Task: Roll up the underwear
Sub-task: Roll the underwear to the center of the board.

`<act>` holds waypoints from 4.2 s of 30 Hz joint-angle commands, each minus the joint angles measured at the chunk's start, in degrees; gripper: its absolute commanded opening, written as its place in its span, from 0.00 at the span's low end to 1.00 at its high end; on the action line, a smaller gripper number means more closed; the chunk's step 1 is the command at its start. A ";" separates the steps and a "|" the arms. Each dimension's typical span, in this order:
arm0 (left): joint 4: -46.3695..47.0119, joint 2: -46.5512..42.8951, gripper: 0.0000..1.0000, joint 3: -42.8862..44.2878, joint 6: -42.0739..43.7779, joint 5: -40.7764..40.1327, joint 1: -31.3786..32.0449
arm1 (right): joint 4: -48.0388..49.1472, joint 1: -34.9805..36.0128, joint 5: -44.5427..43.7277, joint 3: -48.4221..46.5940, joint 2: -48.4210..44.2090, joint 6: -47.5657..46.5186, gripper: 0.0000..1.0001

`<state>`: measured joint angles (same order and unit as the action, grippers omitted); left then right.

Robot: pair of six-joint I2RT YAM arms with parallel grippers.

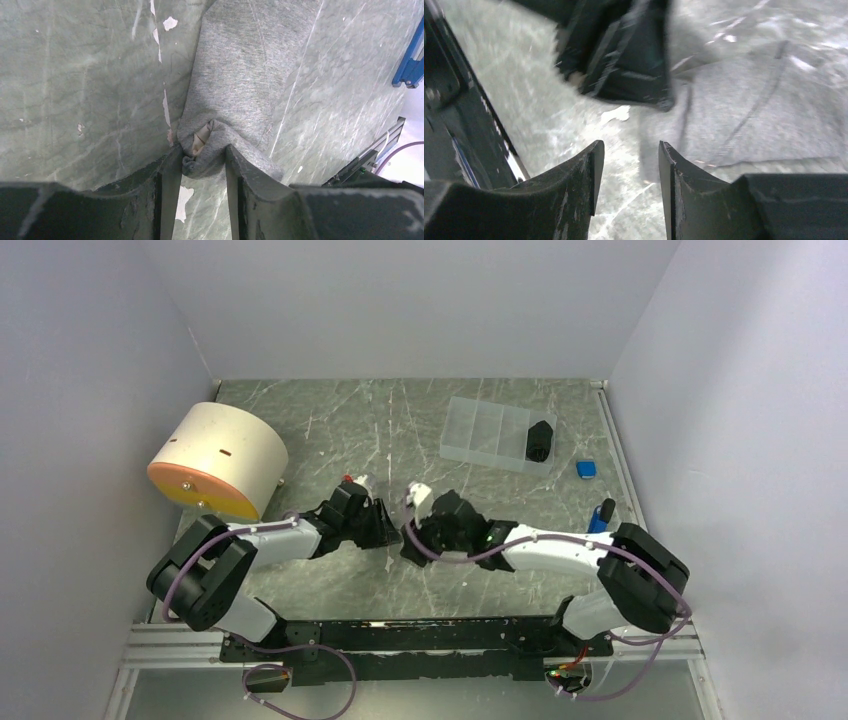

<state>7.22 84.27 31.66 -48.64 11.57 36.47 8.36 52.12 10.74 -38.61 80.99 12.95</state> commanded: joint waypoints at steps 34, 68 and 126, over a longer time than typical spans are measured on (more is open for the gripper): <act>3.45 -4.27 0.64 -1.54 1.22 -0.26 0.37 | 28.11 -18.85 31.17 7.43 19.16 13.27 0.10; -0.03 6.22 0.37 1.62 -3.48 -6.72 0.50 | -3.29 -8.95 -3.95 -2.92 2.14 -6.19 0.48; 4.81 12.84 0.42 6.90 -8.76 -8.22 0.60 | 16.30 -22.41 34.33 -0.59 19.89 -0.52 0.25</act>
<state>14.55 94.70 39.75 -56.60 4.60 36.93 25.32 29.61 44.49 -38.79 101.06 12.97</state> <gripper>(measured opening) 0.485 0.207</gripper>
